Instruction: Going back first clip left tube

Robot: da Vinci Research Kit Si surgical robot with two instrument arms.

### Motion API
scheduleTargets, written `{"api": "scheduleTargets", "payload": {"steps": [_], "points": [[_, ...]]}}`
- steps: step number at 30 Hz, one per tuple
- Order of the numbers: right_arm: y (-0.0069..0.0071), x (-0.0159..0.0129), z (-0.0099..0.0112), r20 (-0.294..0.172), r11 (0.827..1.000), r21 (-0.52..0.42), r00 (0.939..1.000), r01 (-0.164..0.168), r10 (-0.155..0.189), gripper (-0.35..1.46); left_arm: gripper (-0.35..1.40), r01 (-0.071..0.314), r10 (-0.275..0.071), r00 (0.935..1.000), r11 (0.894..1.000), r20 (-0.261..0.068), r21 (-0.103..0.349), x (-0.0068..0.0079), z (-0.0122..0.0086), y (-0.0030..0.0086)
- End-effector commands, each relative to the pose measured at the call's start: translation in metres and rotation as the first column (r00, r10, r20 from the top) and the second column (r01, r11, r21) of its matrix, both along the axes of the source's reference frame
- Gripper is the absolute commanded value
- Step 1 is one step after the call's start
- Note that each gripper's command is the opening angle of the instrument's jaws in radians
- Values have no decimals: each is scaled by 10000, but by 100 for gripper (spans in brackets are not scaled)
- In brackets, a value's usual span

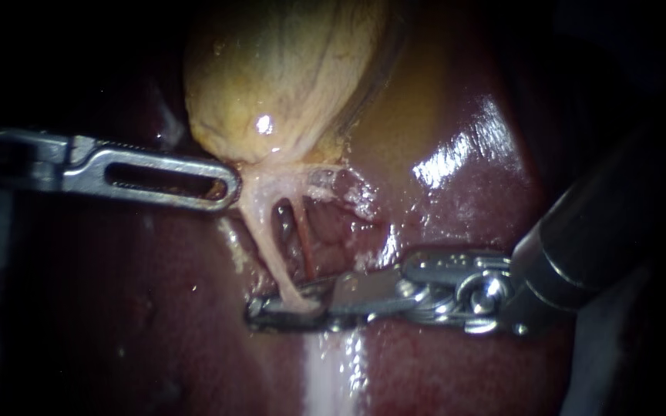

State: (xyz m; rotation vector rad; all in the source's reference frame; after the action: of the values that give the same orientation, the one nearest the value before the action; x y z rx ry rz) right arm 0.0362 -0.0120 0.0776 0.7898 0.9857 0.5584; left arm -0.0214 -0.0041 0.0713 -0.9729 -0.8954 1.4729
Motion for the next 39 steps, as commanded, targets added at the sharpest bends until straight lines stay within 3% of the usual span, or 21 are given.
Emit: {"api": "scheduleTargets", "payload": {"steps": [1, 11, 13, 15, 17, 19, 34, 39], "points": [[0, 0, 0, -2, 10000, 52, 10000, 9, -9, -35, -35, -7, 7, 10000, 10000, 9, 0, 0, 0, 0], [-1, 1, -1, 41, 9991, 433, 10000, 11, -13, -35, -35, -10, 10, 10000, 10000, 11, -1, 0, 1, 0], [0, 3, -1, -622, 9993, -363, 9980, 118, -141, 2, -35, -13, 13, 10000, 10000, 12, -2, 1, 1, 0], [3, 8, -2, -927, 9955, -924, 9953, 190, -276, 37, -35, -19, 19, 10000, 10000, 16, -1, 2, 1, 0], [7, 13, -4, -1060, 9878, -1538, 9936, 227, -393, 46, -35, -24, 24, 10000, 10000, 19, -1, 3, 2, 0], [9, 16, -5, -956, 9781, -2082, 9953, -30, -173, 49, -35, -29, 29, 10000, 10000, 22, -1, 4, 2, 0], [18, 2, -15, -1078, 9687, -2479, 9935, 80, -358, 49, -35, -36, 36, 10000, 10000, 26, -2, 5, 2, 0], [21, -19, -29, -1165, 9691, -2459, 9921, 168, -468, 50, -35, -41, 41, 10000, 10000, 29, -2, 7, 2, 0]]}}
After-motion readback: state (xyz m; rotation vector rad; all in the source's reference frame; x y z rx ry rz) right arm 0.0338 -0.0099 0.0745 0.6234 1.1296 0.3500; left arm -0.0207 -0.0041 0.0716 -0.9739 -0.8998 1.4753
